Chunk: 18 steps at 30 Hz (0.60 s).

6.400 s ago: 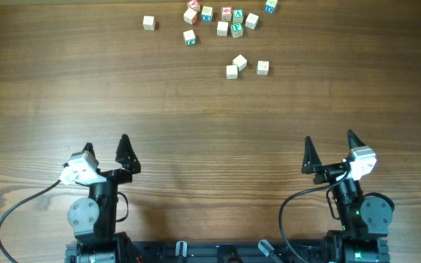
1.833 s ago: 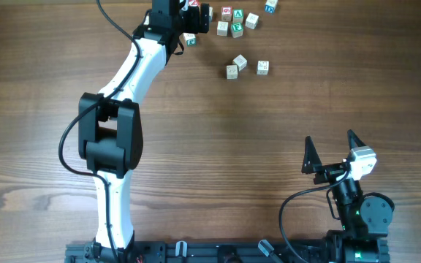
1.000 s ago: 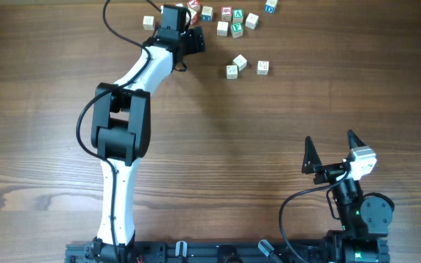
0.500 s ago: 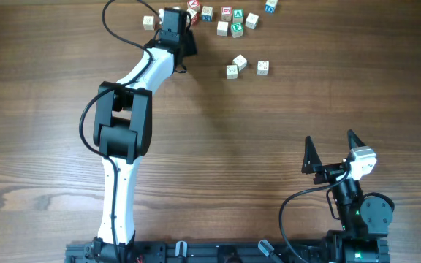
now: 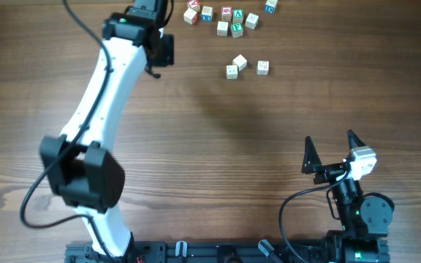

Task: Form a circle
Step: 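Grasp the 'A' block with the left gripper and lift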

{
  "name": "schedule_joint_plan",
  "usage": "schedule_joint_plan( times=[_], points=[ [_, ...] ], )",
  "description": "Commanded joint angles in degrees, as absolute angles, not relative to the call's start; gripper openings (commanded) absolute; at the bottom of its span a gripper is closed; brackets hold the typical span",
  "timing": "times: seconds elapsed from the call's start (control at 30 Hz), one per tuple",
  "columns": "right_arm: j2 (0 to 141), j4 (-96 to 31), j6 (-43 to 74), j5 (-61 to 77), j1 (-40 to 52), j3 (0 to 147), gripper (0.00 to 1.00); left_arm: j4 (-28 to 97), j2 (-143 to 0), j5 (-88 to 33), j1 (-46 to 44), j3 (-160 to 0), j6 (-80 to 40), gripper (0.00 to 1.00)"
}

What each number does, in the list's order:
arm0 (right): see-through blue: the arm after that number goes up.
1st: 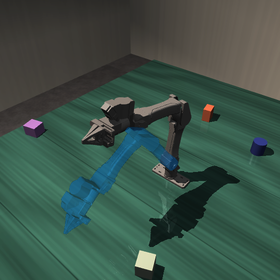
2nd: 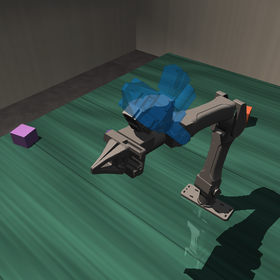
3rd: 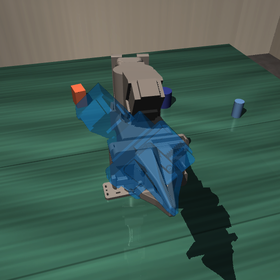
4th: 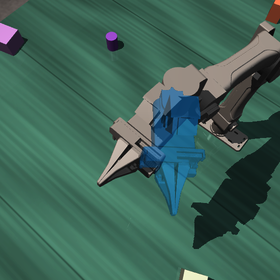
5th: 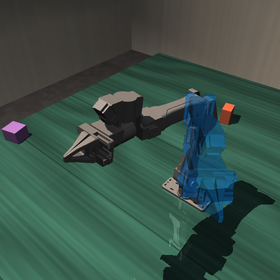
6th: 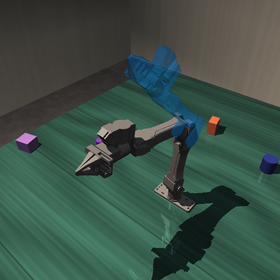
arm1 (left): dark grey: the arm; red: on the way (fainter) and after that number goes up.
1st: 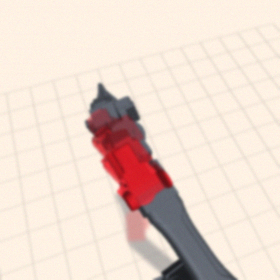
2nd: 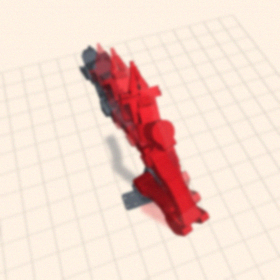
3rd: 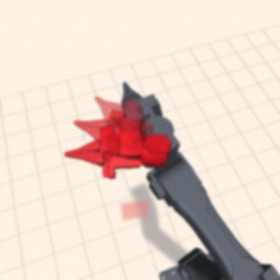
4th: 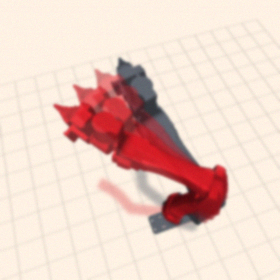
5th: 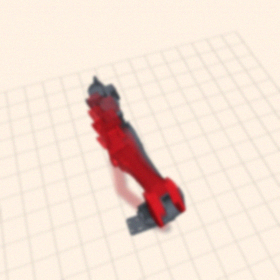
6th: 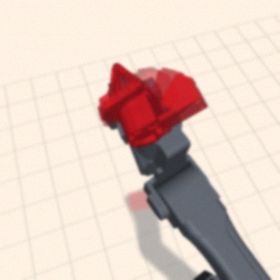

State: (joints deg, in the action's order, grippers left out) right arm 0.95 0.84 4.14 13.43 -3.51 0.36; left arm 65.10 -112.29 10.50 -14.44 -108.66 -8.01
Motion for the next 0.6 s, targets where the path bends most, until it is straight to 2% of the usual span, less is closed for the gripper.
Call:
schedule_joint_plan(
  times=[0.0, 0.2, 0.47, 0.57],
  points=[
    [0.6, 1.0, 3.1, 13.0, -3.3, 0.3, 1.0, 73.7, -113.5, 9.2, -12.7, -106.2, -11.4, 0.11],
    [0.6, 1.0, 3.2, 13.0, -3.3, 0.3, 1.0, 72.3, -113.5, 7.1, -11.4, -94.7, -11.7, 0.11],
    [0.6, 1.0, 3.1, 13.1, -3.3, 0.3, 1.0, 44.7, -113.5, 4.6, -7.9, -73.3, -12.8, 0.16],
    [0.6, 1.0, 3.1, 13.0, -3.3, 0.3, 1.0, 39.4, -113.5, 4.5, -6.6, -69.2, -13.1, 0.17]
  ],
)
